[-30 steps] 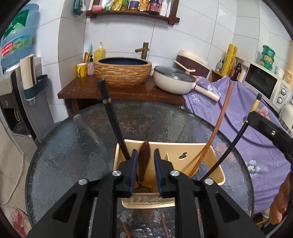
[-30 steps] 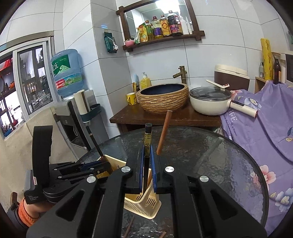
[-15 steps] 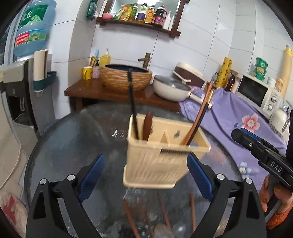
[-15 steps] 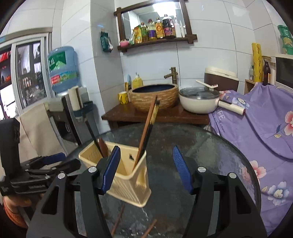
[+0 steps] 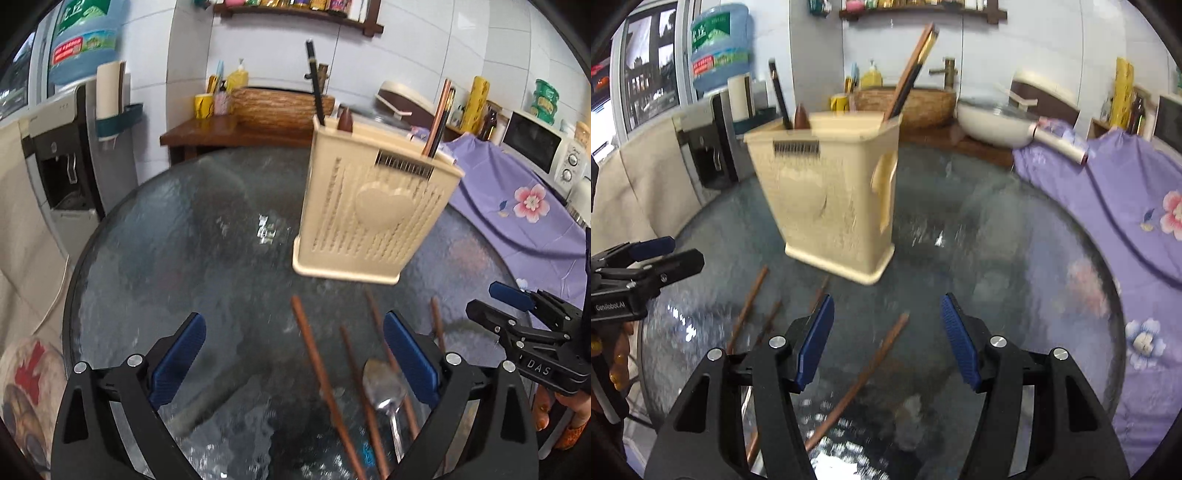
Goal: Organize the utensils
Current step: 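Withdraw both tools from the basket toward the remaining utensils, then close left tool on a wooden chopstick while right tool grasps another wooden chopstick, then lift both wooden chopsticks and carry them over the cream basket, then lower both chopsticks into the basket and open both tools, then move both open tools back over the remaining utensils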
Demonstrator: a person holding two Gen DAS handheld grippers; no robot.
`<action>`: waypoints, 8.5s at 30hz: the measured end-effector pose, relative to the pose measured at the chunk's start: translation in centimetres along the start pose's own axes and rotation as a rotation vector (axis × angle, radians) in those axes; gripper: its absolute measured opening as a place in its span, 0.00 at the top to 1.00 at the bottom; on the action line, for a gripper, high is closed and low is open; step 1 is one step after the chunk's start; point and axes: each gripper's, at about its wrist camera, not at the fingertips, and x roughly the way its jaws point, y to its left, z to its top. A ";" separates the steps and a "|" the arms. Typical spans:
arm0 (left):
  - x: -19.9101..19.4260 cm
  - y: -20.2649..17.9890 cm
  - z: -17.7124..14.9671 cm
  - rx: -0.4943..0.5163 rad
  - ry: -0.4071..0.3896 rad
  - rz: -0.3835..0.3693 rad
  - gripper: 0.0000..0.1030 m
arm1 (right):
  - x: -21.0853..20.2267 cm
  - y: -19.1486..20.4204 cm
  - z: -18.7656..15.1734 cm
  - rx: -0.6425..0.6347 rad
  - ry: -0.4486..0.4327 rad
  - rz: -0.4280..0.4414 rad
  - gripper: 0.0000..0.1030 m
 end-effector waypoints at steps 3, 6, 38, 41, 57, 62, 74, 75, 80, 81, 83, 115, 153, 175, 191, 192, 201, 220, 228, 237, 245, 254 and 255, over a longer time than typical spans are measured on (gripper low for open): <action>0.3 0.1 -1.2 0.003 0.017 0.020 0.08 | 0.8 0.3 -1.1 0.000 0.039 -0.009 0.41; 0.6 0.0 -2.3 0.020 0.034 0.042 0.08 | 1.3 0.7 -2.1 0.005 0.071 -0.018 0.41; 4.7 -1.4 -3.0 0.034 0.153 0.018 0.58 | 5.0 1.4 -2.6 0.046 0.202 -0.052 0.66; 5.3 -1.5 -2.7 0.045 0.155 0.030 0.61 | 5.4 1.3 -2.3 0.040 0.204 -0.059 0.70; 7.3 -3.1 -1.1 0.147 0.202 0.068 0.73 | 7.4 1.8 -0.2 0.021 0.210 -0.005 0.79; 7.4 -3.4 -1.1 0.158 0.208 0.063 0.81 | 7.7 2.4 0.1 0.007 0.219 -0.002 0.84; 7.3 -3.6 -1.3 0.164 0.213 0.066 0.91 | 8.0 3.9 0.2 -0.028 0.225 -0.003 0.92; 7.2 -3.7 -1.4 0.167 0.213 0.063 0.92 | 8.0 4.1 0.1 -0.036 0.224 -0.004 0.92; 7.0 -4.0 -1.7 0.173 0.212 0.058 0.93 | 8.0 4.4 0.0 -0.048 0.220 0.003 0.92; 7.0 -4.0 -1.8 0.172 0.211 0.057 0.93 | 8.0 4.4 0.0 -0.046 0.220 0.007 0.92; 6.9 -4.0 -1.9 0.171 0.211 0.056 0.93 | 7.9 4.3 -0.1 -0.043 0.219 0.017 0.92; -0.5 -2.4 1.7 0.072 0.023 -0.099 0.93 | -2.7 0.6 3.5 0.100 -0.097 0.256 0.93; -11.7 -3.2 3.9 0.109 -0.225 -0.190 0.94 | -13.5 3.0 5.1 -0.050 -0.277 0.301 0.93; -14.9 -5.5 20.4 0.104 -0.425 -0.132 0.94 | -17.5 2.1 20.8 -0.044 -0.463 0.254 0.93; -3.3 -4.6 18.3 0.065 -0.245 -0.062 0.94 | -6.2 -0.1 19.8 0.033 -0.366 0.154 0.92; -2.9 -4.6 18.0 0.066 -0.237 -0.058 0.94 | -5.8 0.0 19.4 0.034 -0.357 0.154 0.92; -0.1 -3.9 16.1 0.052 -0.173 -0.047 0.94 | -3.7 -0.1 17.8 0.042 -0.319 0.131 0.92; -4.1 -3.9 12.9 0.026 -0.270 -0.127 0.28 | -5.2 -1.3 15.4 0.077 -0.382 0.106 0.45; -4.1 -2.4 7.1 0.027 -0.170 -0.116 0.10 | -5.5 -0.2 10.0 0.026 -0.304 0.078 0.35; -2.1 -1.2 -0.3 0.071 -0.024 -0.028 0.10 | -0.9 1.8 1.1 0.000 -0.031 0.086 0.35; -2.0 -0.2 -3.7 0.054 0.019 0.004 0.17 | 0.6 3.9 -3.7 -0.006 0.076 0.081 0.35; -1.2 0.1 -6.0 0.037 0.080 -0.010 0.29 | 1.6 5.5 -5.7 -0.052 0.140 0.058 0.44; -1.2 0.1 -6.2 0.036 0.085 -0.012 0.30 | 1.7 5.6 -5.8 -0.056 0.144 0.057 0.45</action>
